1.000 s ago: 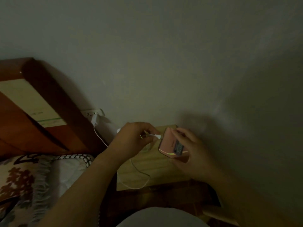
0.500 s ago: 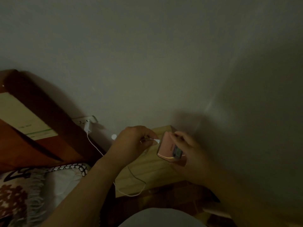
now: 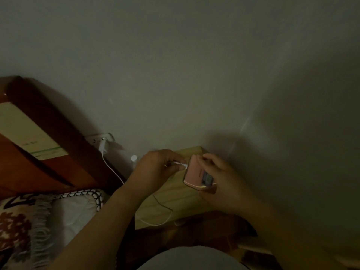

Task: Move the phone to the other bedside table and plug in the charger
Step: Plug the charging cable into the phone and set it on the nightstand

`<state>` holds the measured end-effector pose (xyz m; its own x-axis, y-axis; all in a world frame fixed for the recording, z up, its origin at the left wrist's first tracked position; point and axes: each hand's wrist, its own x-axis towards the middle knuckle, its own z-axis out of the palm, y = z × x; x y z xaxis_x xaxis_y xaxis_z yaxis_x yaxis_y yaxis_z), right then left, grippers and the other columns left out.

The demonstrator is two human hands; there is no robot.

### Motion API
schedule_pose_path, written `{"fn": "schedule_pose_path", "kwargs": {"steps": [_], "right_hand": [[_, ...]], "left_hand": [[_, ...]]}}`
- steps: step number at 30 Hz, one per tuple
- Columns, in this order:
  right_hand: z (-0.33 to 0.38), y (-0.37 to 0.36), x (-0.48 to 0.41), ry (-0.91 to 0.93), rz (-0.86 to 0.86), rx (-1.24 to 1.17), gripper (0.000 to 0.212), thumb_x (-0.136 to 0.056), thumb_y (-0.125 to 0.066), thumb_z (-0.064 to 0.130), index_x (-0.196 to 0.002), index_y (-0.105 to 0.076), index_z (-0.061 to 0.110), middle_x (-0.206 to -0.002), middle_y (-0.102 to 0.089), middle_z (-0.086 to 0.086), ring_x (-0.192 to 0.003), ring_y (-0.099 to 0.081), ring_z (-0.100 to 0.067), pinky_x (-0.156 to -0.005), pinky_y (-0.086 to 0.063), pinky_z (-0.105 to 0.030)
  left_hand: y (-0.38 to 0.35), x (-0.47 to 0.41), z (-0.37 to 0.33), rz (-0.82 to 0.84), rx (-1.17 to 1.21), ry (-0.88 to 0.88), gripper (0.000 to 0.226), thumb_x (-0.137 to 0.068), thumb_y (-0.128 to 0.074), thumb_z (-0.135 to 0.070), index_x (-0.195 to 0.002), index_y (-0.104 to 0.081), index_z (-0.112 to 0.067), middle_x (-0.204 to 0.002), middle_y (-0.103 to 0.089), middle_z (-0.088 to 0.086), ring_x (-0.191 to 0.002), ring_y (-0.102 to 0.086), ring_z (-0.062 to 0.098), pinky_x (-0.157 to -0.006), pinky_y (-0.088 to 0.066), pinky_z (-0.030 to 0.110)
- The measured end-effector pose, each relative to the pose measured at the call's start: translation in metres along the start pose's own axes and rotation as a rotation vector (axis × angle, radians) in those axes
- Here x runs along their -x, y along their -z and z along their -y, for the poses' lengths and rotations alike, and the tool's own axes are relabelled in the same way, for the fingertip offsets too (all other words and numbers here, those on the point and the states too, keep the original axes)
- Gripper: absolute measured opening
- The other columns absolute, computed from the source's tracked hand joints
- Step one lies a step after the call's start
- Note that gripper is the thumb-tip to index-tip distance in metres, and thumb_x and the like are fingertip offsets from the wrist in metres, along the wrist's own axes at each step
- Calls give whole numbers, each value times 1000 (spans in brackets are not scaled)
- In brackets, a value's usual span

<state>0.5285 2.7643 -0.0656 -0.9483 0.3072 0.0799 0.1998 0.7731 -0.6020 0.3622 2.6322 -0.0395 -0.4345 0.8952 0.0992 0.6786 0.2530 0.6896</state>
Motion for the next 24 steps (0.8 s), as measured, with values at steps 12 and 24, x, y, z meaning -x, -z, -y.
{"fn": "schedule_pose_path", "kwargs": {"steps": [12, 24], "right_hand": [[-20, 6, 1, -4, 17, 2, 83, -74, -65, 34, -143, -20, 27, -136, -21, 17, -116, -26, 1, -89, -32, -18], [-65, -8, -13, -44, 157, -3, 85, -78, -66, 38, -144, -15, 25, -144, -19, 9, -122, -17, -3, -90, -20, -12]], "left_hand": [[-17, -14, -7, 23, -16, -8, 9, -78, -70, -19, -87, -72, -21, -80, -62, -13, -67, -54, -10, -62, -37, 3], [-48, -22, 19, 22, 45, 108, 20, -82, -65, -28, -101, -68, -22, -96, -68, -12, -77, -63, 6, -71, -50, 25]]}}
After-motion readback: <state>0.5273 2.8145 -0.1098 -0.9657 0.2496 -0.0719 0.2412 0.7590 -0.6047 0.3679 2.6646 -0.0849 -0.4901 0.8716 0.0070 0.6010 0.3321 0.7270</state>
